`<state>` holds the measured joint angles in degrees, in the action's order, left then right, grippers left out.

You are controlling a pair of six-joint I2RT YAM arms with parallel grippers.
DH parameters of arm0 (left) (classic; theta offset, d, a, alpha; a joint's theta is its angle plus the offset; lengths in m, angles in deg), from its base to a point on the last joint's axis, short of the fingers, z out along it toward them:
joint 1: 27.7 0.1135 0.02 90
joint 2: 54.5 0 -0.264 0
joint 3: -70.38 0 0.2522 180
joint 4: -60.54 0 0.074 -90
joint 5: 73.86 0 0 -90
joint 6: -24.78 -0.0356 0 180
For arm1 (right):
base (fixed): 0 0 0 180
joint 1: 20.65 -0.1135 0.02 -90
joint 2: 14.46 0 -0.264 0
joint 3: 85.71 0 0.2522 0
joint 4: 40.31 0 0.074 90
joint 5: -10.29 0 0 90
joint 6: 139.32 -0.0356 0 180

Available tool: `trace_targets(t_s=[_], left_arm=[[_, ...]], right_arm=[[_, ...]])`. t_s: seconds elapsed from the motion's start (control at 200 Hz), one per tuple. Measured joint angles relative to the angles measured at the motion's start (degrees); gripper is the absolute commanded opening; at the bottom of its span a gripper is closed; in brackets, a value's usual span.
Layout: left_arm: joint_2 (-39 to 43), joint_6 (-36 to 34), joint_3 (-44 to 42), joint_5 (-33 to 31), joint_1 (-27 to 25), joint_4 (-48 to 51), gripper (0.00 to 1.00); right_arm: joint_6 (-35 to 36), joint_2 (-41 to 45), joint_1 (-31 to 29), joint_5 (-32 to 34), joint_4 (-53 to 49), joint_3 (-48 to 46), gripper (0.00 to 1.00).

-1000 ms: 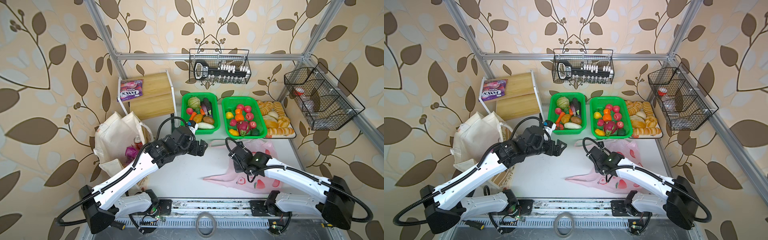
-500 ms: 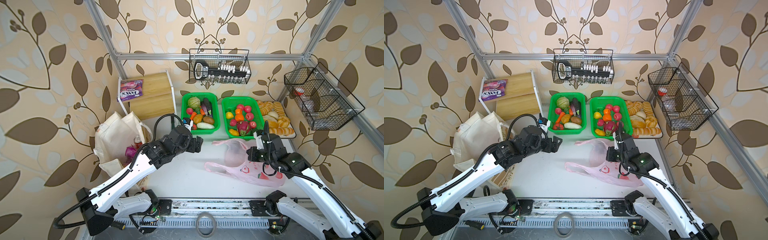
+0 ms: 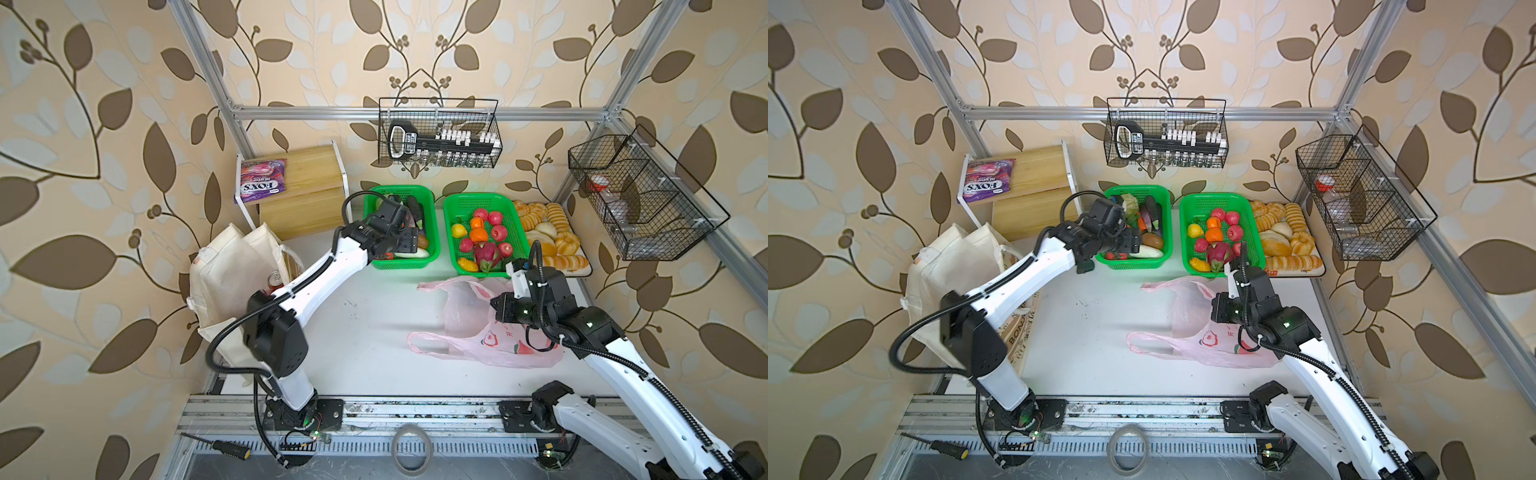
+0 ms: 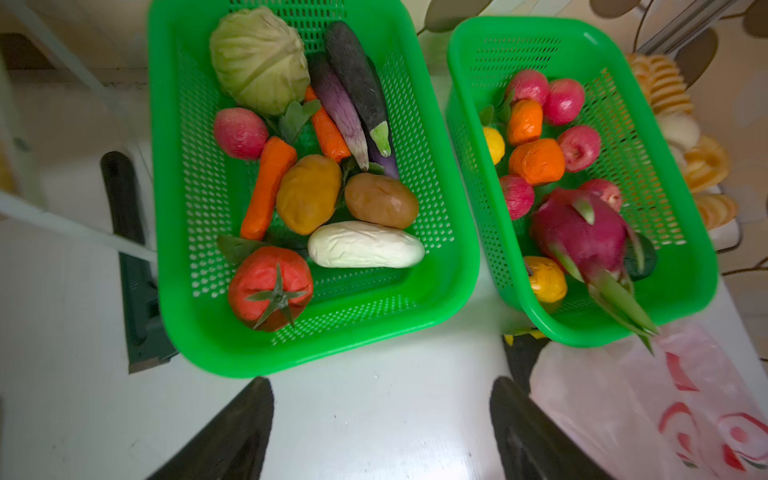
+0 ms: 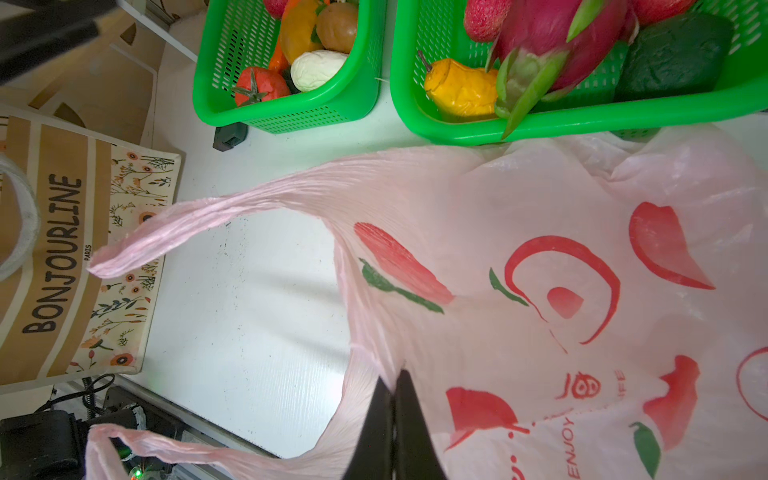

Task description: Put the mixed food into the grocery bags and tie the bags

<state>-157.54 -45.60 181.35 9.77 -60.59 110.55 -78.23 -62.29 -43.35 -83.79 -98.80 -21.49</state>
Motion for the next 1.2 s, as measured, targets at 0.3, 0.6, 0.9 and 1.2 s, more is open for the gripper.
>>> trace_targets(t_s=[0.3,0.6,0.9,1.2], left_arm=[[-20.63,-1.62,13.46,1.99,1.49,7.19,0.81],[-15.61,-0.98,-1.09,4.55,1.84,6.08,0.78],[-2.12,1.6,-10.4,7.96,-0.52,5.81,0.83],[-5.57,4.94,-1.95,11.63,2.93,2.32,0.78]], right_arm=[[0.04,2.58,0.46,1.53,0.46,0.0,0.0],[0.04,2.95,1.09,3.04,3.15,-0.46,0.0],[0.09,2.14,1.62,3.02,3.8,-1.31,0.0],[0.5,3.52,1.88,3.02,3.82,-1.57,0.0]])
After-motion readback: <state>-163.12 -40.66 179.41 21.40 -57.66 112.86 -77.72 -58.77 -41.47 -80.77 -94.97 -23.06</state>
